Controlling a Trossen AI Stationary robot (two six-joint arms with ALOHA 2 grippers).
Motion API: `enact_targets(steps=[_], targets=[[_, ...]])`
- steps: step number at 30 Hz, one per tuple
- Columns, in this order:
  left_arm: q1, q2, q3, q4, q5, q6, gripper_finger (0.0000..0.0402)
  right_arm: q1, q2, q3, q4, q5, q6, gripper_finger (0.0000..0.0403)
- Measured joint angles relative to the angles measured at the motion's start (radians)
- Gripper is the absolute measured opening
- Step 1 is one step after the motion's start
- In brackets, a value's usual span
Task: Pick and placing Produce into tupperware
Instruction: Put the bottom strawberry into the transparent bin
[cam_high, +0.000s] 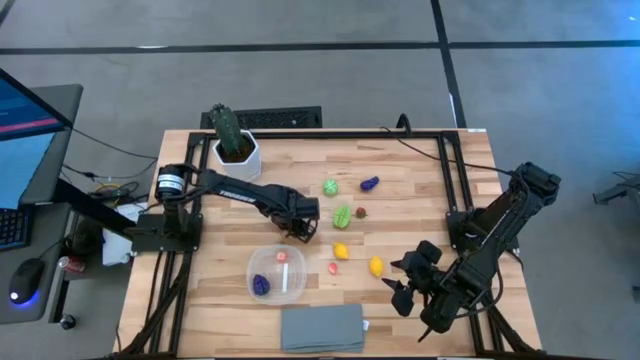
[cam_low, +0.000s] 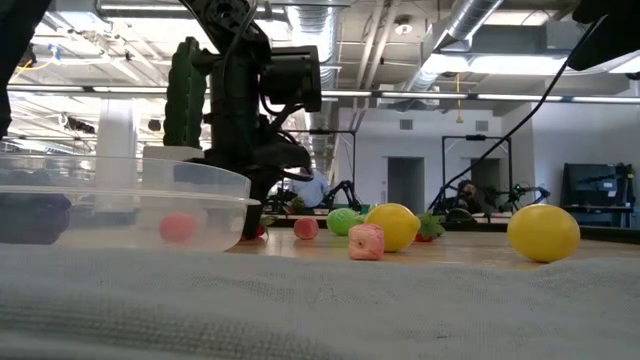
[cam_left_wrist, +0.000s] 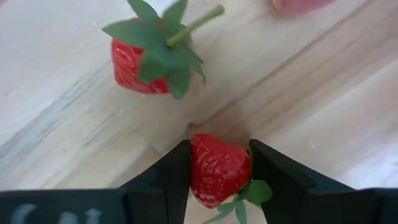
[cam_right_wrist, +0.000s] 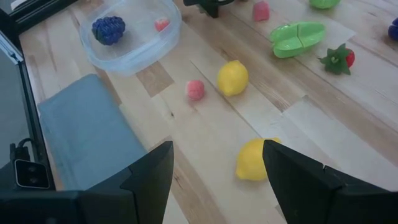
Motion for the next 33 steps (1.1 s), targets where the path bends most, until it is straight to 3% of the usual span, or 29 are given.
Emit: enact_targets(steps=[12,23,33], targets=[[-0.023,-0.047,0.0,-0.02,-0.046,0.01,0.0135,0.0,0.0,0.0,-0.004,0.0,-0.001,0.0271],[-0.037,-0.241,0.0,-0.024,-0.123,0.009,0.0134,0.0,0.0,0.0,-0.009,0.0,-0.001,0.0271],[-0.154,-0.406,0.0,-0.073,-0.161,0.009,0.0133,0.0,0.0,0.0,-0.009,0.0,-0.001,0.0271]])
